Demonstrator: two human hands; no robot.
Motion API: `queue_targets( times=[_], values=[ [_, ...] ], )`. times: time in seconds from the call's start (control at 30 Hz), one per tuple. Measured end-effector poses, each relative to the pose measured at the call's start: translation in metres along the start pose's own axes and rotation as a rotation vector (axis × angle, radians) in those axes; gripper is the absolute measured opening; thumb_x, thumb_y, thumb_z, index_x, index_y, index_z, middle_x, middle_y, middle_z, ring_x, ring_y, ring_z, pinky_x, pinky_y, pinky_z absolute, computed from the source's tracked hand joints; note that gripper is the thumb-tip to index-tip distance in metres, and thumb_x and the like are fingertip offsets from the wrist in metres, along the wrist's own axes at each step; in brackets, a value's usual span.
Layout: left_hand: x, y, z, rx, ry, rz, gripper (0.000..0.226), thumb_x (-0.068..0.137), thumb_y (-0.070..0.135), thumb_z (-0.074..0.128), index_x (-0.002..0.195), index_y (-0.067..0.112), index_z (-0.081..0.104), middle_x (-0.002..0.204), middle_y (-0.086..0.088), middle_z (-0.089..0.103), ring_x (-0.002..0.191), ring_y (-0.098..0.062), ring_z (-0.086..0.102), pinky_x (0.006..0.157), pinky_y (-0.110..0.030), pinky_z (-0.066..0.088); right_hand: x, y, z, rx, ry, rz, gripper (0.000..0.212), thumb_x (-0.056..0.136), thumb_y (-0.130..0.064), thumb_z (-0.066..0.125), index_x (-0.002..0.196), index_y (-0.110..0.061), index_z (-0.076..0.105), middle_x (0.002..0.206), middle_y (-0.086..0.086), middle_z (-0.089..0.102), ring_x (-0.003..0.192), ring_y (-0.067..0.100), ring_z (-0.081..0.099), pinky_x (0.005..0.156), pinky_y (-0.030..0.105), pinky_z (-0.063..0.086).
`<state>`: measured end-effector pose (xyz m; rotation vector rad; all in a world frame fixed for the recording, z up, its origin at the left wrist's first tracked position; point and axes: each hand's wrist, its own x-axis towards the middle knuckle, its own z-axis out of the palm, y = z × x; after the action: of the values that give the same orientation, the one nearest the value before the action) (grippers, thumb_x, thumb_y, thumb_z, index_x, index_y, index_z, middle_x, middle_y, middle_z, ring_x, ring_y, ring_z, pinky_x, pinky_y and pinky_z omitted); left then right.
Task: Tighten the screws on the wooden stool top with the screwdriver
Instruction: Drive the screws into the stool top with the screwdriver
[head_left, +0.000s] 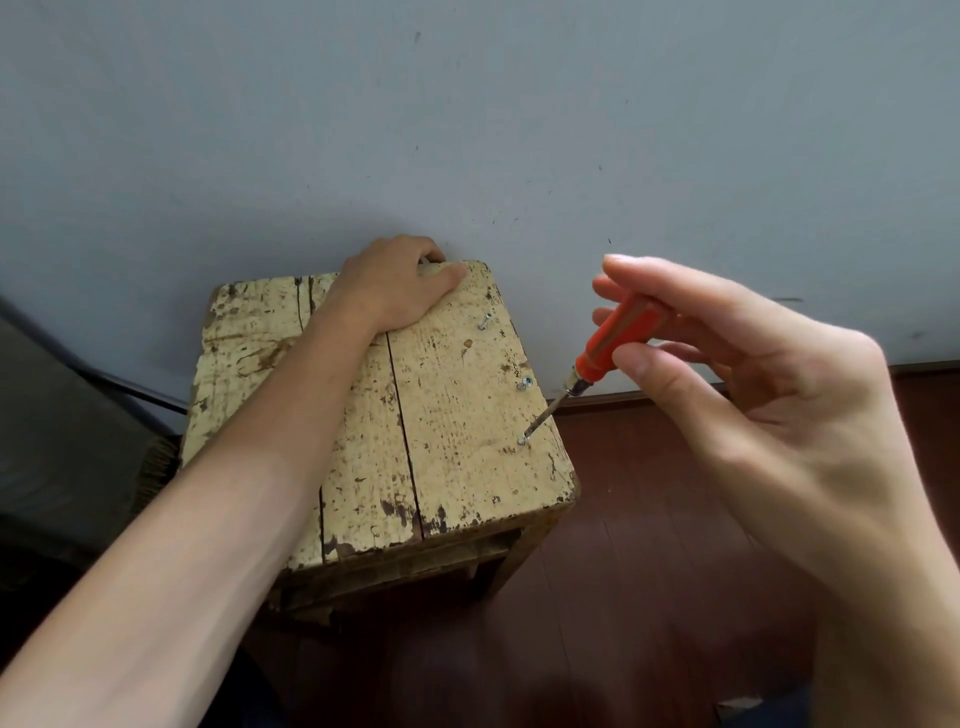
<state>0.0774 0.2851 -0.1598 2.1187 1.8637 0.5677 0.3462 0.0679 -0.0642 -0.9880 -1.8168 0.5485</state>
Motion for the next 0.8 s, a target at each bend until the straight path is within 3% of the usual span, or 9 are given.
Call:
queue_targets(
  times=[0.33,0.47,0.53,0.63,0.8],
  values=[
    [0.0,0.0,0.0,0.006,0.001,0.009,0.06,0.086,0.081,0.044,0.118,0.036,0.068,0.129,0.005,0.067,0.118,-0.024,0.06,0.084,-0.037,0.039,0.001,-0.001,0.005,-0.04,0.075,-0.009,0.042,0.095,-0.013,0.083,0.131,-0.031,0.071,0.105,-0.005,0.078,0.099,0.022,0.079,0.086,0.043,0.06],
    [0.0,0.001,-0.001,0.009,-0.003,0.0,0.06,0.085,0.081,0.044,0.118,0.036,0.068,0.128,0.006,0.067,0.116,-0.023,0.06,0.085,-0.037,0.04,0.003,-0.003,0.004,-0.095,0.068,-0.044,0.036,0.096,-0.015,0.081,0.129,-0.029,0.073,0.106,-0.004,0.077,0.1,0.019,0.077,0.084,0.025,0.054],
    [-0.001,0.001,-0.001,0.003,-0.002,-0.004,0.058,0.087,0.079,0.046,0.117,0.036,0.068,0.127,0.006,0.067,0.116,-0.023,0.06,0.086,-0.037,0.04,0.003,-0.003,0.003,-0.105,0.052,-0.046,0.038,0.097,-0.015,0.079,0.131,-0.029,0.072,0.109,-0.007,0.077,0.105,0.02,0.075,0.085,0.023,0.053],
    [-0.001,0.002,-0.002,-0.002,-0.008,-0.009,0.056,0.088,0.078,0.047,0.117,0.035,0.068,0.126,0.006,0.067,0.115,-0.022,0.06,0.087,-0.037,0.042,0.001,-0.003,-0.003,-0.038,-0.025,-0.018,0.046,0.1,-0.008,0.073,0.141,-0.028,0.067,0.121,-0.008,0.075,0.116,0.022,0.075,0.092,0.031,0.059],
    [-0.002,0.004,-0.004,-0.009,-0.015,-0.004,0.057,0.088,0.077,0.047,0.119,0.035,0.068,0.127,0.005,0.067,0.116,-0.023,0.06,0.095,-0.042,0.047,-0.001,-0.001,-0.009,0.003,-0.031,0.02,0.044,0.1,-0.01,0.073,0.14,-0.029,0.069,0.122,-0.01,0.078,0.113,0.017,0.077,0.096,0.035,0.06]
  ],
)
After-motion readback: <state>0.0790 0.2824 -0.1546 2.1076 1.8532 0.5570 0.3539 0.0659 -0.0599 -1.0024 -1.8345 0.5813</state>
